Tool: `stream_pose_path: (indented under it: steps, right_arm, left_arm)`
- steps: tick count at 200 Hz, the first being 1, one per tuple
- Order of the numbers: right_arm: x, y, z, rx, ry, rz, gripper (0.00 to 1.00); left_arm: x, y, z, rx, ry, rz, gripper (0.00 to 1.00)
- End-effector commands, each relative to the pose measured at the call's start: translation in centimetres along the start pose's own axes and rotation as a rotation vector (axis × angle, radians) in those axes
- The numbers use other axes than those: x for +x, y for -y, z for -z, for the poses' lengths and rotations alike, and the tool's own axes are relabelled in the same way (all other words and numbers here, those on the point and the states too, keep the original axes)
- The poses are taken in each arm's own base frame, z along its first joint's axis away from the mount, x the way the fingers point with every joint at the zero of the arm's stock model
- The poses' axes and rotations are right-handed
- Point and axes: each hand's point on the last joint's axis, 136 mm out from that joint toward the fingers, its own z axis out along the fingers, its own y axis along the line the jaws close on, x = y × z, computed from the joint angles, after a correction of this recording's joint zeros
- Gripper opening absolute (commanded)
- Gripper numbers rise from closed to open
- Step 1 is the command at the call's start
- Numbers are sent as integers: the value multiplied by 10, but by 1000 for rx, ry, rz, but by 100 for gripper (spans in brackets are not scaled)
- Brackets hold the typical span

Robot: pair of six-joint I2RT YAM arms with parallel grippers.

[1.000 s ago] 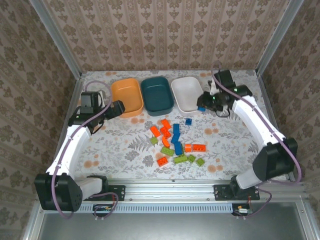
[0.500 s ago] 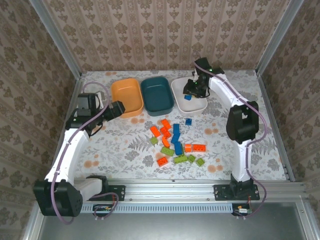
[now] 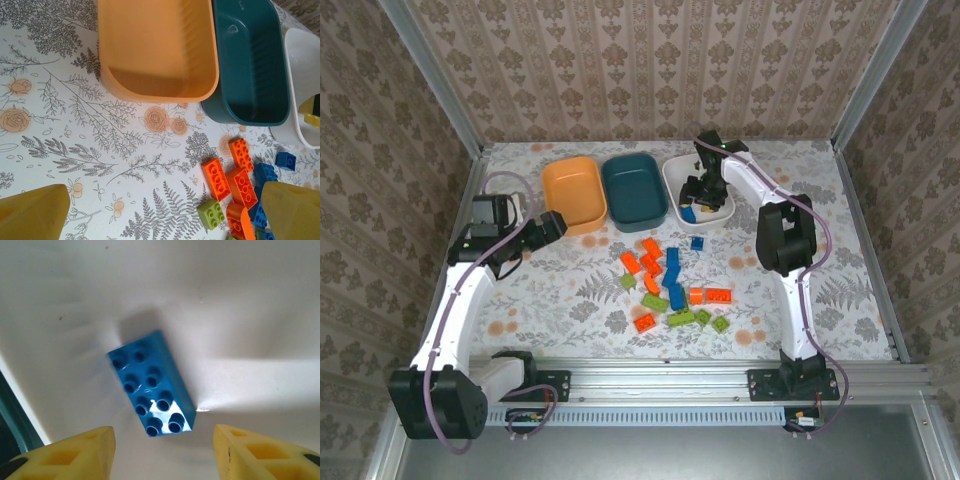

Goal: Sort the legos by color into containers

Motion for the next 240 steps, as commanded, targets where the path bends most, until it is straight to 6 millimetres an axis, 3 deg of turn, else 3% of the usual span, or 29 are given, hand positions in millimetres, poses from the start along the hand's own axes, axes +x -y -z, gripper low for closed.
stream_pose_path:
  steps: [1,17,44,69,91,154,200,240]
  right_arm:
    - [2,-3,53,22,78,24,57]
    - [16,2,75,63,108,27,58]
    - [64,18,85,141,115,4,61]
    - [106,19,74,128,153,-13,64]
    - [121,15,50,118,170,-4,67]
    - [110,17,5,175,168,15,67]
    - [104,29,-8,235,180,23,63]
    - [95,27,-17,239,206,32,56]
  left_arm:
    - [2,1,-3,21,-14,35,100]
    - [-1,3,-6,35,-14,39,100]
    - [-5,5,-13,47,-16,47,100]
    - [-5,5,-20,58,-24,62,100]
    - [-6,8,-26,75,-33,72,100]
    - [0,25,-32,100,-86,29,100]
    - [6,22,-23,84,-86,16,100]
    - [5,22,-20,79,-92,7,100]
